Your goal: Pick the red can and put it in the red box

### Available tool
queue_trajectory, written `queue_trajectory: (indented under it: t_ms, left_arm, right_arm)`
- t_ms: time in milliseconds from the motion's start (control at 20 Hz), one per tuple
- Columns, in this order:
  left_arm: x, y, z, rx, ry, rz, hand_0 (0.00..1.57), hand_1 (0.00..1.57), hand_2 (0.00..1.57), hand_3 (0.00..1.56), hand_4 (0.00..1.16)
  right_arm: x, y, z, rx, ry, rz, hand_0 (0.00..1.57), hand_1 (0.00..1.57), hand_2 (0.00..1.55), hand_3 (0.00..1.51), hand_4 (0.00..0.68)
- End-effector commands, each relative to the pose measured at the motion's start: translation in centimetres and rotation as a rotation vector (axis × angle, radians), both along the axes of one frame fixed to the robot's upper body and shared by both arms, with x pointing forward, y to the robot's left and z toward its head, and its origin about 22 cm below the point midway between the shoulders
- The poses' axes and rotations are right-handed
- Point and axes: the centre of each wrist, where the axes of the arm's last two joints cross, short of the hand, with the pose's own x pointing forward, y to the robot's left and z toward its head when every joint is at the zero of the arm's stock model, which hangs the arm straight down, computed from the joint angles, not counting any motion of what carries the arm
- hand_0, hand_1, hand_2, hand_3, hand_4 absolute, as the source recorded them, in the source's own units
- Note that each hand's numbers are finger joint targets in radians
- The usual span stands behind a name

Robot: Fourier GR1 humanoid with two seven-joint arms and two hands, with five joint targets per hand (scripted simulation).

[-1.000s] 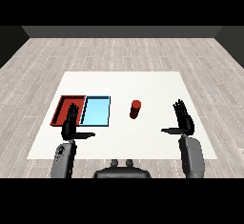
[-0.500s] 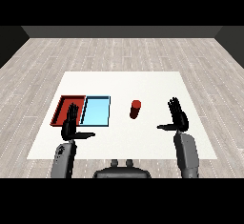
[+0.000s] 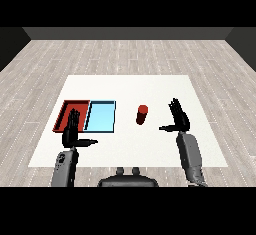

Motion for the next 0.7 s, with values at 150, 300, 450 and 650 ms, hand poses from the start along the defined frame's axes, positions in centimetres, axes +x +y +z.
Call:
queue_trajectory:
  t_ms: [150, 300, 450, 650]
  left_arm:
    - [-0.2, -1.5, -0.1, 0.01, -0.018, 0.008, 0.0, 0.0, 0.0, 0.0, 0.0]
    - [-1.6, 0.2, -0.5, -0.027, -0.008, -0.016, 0.0, 0.0, 0.0, 0.0, 0.0]
    - [-0.3, -1.1, 0.5, -0.024, 0.0, -0.005, 0.0, 0.0, 0.0, 0.0, 0.0]
    - [0.7, -0.2, -1.2, -0.021, 0.001, -0.005, 0.0, 0.0, 0.0, 0.0, 0.0]
  right_arm:
    - [-1.3, 4.5, -2.5, 0.051, 0.034, 0.031, 0.0, 0.0, 0.0, 0.0, 0.0]
    - [0.2, 1.7, -2.7, 0.066, 0.039, 0.049, 0.0, 0.0, 0.0, 0.0, 0.0]
    - [1.0, 5.0, -2.6, 0.049, 0.058, 0.043, 0.0, 0.0, 0.0, 0.0, 0.0]
    - [1.5, 4.7, -3.6, 0.054, 0.054, 0.052, 0.0, 0.0, 0.0, 0.0, 0.0]
